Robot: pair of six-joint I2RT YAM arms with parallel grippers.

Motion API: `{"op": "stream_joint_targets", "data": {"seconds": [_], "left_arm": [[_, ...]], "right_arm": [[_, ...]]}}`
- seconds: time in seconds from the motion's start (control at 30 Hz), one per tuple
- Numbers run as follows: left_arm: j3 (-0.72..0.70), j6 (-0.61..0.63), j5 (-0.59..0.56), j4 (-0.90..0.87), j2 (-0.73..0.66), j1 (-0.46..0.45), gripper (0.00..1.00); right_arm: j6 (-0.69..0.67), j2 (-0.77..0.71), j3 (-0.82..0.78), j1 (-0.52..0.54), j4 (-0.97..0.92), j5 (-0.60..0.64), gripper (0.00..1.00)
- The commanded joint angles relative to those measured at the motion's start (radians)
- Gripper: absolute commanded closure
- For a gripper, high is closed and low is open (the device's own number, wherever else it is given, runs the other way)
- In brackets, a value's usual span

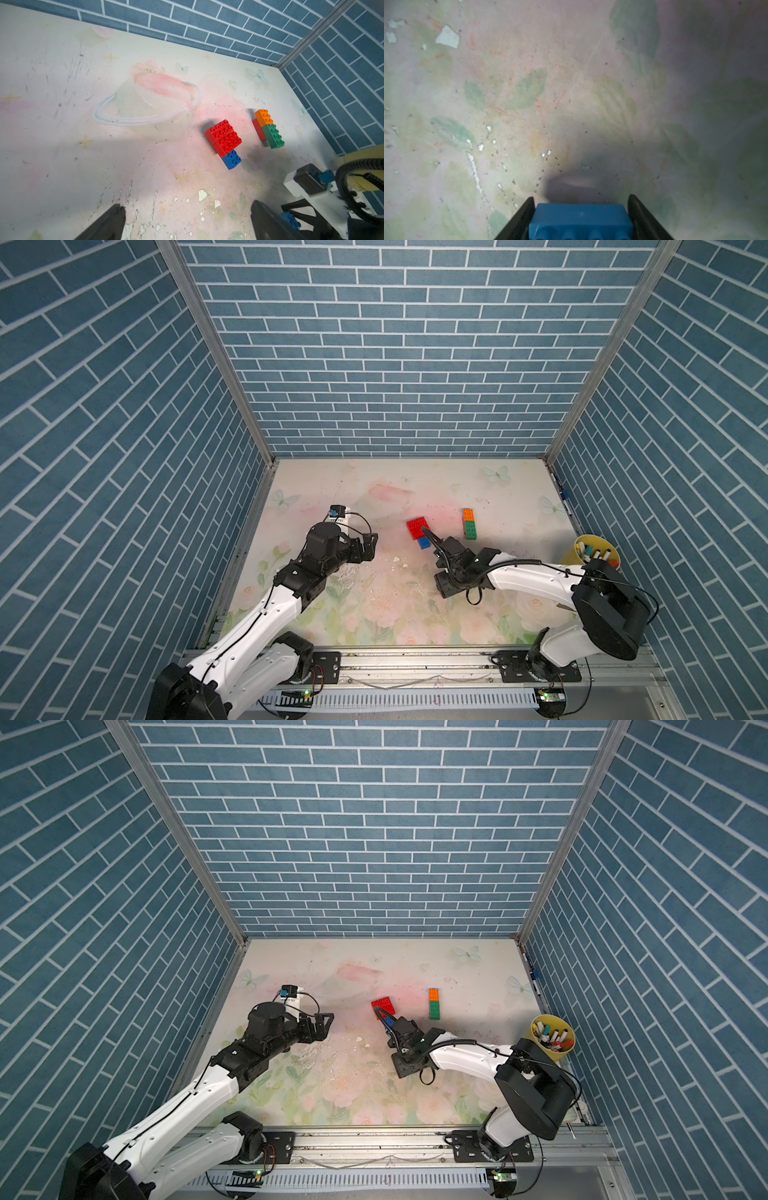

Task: Assemble a rectangle with lego
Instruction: Place the lego brick at the center of the board.

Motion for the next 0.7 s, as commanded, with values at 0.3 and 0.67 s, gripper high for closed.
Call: {"op": "stream_joint_targets", "data": {"seconds": [0.3,0.67], "left_arm": [[-0.016,0.018,-0.001,0.02,0.003,0.009,0.0],[-0.014,0.02,-0.018,0.014,0.003,0.008,0.0]], "right_arm": [[0.004,0.112,0.069,0.067,0.087,0.025,0.56],[-0.024,0.143,0.144,0.098,0.0,0.074,0.14]]}}
